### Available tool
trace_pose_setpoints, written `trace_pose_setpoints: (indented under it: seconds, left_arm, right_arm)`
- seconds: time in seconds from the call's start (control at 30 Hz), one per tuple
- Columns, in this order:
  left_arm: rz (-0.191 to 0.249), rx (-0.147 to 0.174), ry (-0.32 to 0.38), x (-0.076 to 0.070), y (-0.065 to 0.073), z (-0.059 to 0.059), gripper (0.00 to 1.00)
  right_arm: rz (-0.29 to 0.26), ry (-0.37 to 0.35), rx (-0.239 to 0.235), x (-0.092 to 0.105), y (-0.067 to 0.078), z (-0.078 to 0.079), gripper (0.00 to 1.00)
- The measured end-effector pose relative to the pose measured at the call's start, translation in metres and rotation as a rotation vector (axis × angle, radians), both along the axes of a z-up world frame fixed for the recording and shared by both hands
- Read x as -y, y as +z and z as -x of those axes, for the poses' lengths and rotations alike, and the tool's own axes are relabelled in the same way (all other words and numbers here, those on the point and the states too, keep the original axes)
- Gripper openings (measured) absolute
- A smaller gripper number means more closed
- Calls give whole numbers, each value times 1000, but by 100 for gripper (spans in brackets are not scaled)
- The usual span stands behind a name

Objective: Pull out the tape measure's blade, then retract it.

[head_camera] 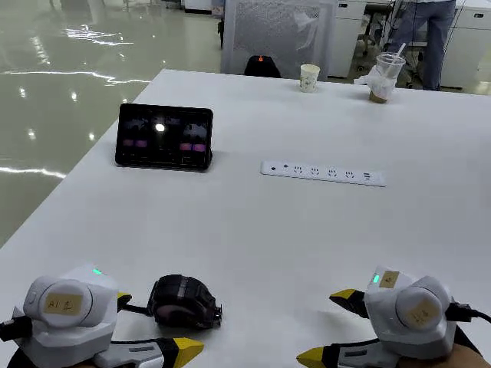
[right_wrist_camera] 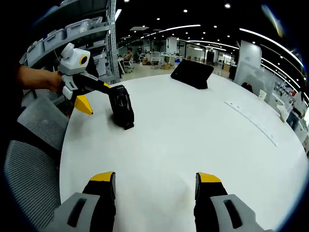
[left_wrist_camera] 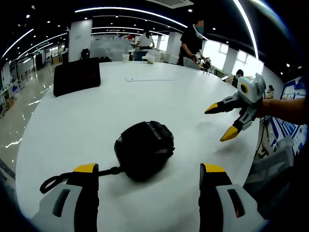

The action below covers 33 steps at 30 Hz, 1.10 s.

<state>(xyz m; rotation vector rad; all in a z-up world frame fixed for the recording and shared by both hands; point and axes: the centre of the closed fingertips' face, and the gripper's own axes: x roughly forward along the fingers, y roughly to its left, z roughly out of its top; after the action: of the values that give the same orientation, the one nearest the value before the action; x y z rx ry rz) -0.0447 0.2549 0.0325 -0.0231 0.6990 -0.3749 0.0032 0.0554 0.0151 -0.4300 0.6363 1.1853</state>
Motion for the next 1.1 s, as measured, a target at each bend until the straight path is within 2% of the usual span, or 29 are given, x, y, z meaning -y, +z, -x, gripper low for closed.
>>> trace_pose_setpoints:
  seconds: [0.4,0.77,1.1]
  left_arm:
    - [-5,10,-35,1,-3,10,86]
    - [6,27,-50,5,-1,12,86]
    - [4,57,-57,4,4,10,87]
  right_arm:
    - [-53,-44,8,16,5,11,75]
    - [-88,-81,17,19,11,15,78]
    - [-102,-88,27,23,12,21,83]
